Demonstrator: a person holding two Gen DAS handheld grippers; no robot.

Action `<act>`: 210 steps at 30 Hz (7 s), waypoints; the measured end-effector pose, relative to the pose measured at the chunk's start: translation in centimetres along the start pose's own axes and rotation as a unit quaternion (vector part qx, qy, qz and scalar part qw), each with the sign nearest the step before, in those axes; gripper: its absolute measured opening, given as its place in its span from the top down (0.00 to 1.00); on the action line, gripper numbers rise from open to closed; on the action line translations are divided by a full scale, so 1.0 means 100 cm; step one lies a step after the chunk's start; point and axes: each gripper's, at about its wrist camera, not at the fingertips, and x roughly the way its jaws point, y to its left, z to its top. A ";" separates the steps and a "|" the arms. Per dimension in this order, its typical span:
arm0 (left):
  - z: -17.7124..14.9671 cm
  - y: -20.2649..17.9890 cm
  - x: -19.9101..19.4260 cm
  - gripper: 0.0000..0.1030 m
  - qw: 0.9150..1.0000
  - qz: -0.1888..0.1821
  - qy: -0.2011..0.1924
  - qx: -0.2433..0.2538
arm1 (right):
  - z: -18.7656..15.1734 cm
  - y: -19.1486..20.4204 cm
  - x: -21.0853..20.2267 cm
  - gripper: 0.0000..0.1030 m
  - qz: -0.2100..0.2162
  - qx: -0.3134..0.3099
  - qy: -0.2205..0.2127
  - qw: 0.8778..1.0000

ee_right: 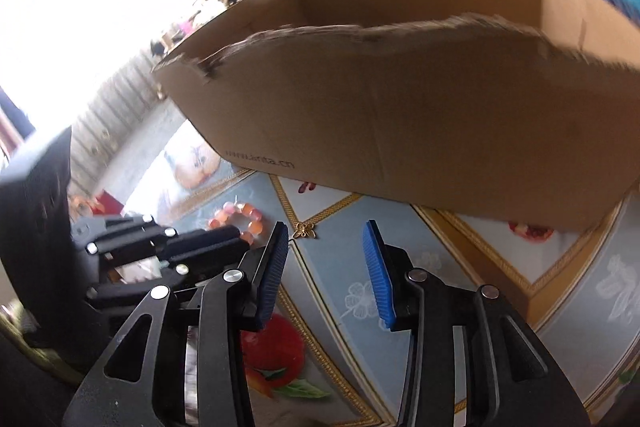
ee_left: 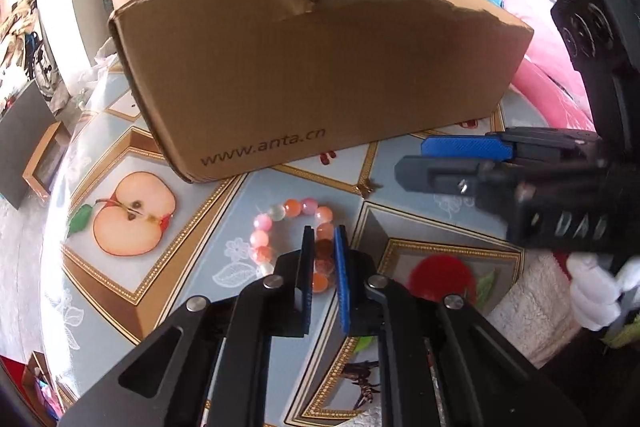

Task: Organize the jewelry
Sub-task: 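Move both grippers out of the box toward the pink-orange bead bracelet, then close the left gripper on the pink-orange bracelet while the right gripper closes on a small gold charm, then carry the bracelet and the gold charm over the cardboard box, then open both grippers to drop the bracelet and charm into the box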

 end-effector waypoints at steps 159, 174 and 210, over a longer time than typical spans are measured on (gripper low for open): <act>0.034 0.032 -0.049 0.91 0.992 -0.063 -0.071 -0.079 | 0.019 0.018 -0.042 0.91 0.024 -0.099 -0.055 0.993; 0.119 0.042 -0.116 0.91 0.959 -0.210 -0.164 -0.091 | 0.068 -0.031 -0.104 0.91 0.078 -0.025 -0.152 0.985; 0.183 0.005 0.003 0.60 0.983 -0.137 -0.043 -0.117 | 0.163 -0.124 -0.049 0.90 0.087 0.016 -0.010 0.996</act>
